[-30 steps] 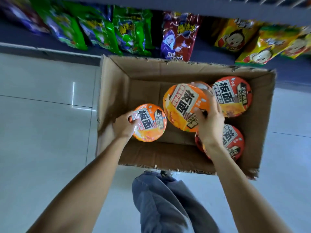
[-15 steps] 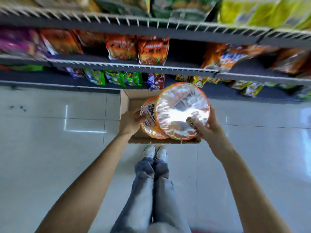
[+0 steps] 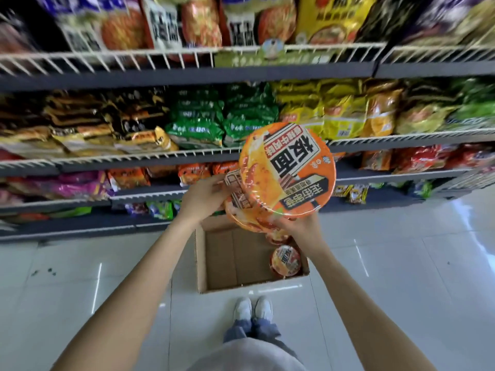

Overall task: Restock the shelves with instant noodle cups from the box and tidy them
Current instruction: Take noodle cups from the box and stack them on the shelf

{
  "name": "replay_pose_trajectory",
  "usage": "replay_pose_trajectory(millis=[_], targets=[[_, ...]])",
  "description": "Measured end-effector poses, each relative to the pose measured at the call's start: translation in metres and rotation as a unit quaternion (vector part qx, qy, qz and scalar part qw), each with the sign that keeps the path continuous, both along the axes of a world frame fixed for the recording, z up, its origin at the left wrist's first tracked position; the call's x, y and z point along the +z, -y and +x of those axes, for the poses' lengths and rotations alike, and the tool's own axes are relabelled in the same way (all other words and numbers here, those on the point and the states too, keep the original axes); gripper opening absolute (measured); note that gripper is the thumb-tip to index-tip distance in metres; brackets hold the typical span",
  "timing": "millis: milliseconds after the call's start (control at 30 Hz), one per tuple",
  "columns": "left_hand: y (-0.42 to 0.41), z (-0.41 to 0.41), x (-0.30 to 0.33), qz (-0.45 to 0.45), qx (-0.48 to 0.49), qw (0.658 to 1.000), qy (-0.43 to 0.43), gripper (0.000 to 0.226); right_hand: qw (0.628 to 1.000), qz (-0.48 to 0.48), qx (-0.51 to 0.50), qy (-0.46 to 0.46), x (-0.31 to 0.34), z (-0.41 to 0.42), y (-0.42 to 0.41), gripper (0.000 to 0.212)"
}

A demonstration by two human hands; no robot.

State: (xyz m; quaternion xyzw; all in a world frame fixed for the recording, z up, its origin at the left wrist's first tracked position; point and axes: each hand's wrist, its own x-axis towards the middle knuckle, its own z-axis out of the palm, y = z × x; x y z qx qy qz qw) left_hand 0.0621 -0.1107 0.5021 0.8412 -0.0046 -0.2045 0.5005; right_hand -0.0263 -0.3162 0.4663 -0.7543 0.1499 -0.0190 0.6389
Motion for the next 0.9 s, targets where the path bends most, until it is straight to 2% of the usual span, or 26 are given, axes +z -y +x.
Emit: replay_pose_trajectory(millis=[67, 167, 267, 367, 467, 600, 733, 900], targets=[[0.001, 0.004, 0.029, -0.013, -0.015, 0.999, 0.03, 0.051, 0.999, -0.001, -0.017, 0.032, 0.021, 0.012, 0.005, 0.098], [0.004, 0.001, 0.066, -0.078, -0.064, 0.992, 0.073, 0.088, 0.996, 0.038, -0.029, 0.073, 0.059, 0.029, 0.013, 0.091], [0.016, -0.003, 0.097, -0.042, -0.122, 0.975, 0.179, 0.111, 0.99, 0.061, -0.022, 0.122, 0.103, 0.042, 0.022, 0.089], [0.038, 0.001, 0.126, 0.003, -0.116, 0.945, 0.306, 0.129, 0.982, 0.1, 0.007, 0.161, 0.14, 0.056, 0.035, 0.096], [0.062, 0.006, 0.152, 0.011, -0.043, 0.92, 0.388, 0.119, 0.976, 0.11, 0.021, 0.186, 0.171, 0.069, 0.054, 0.079], [0.092, 0.011, 0.181, 0.024, 0.002, 0.899, 0.438, 0.117, 0.974, 0.07, 0.054, 0.21, 0.21, 0.085, 0.085, 0.096], [0.119, 0.013, 0.215, 0.001, 0.033, 0.888, 0.458, 0.111, 0.962, 0.043, 0.11, 0.245, 0.258, 0.098, 0.12, 0.089], [0.141, 0.016, 0.265, 0.011, 0.114, 0.853, 0.509, 0.104, 0.947, -0.005, 0.161, 0.279, 0.32, 0.123, 0.148, 0.099]])
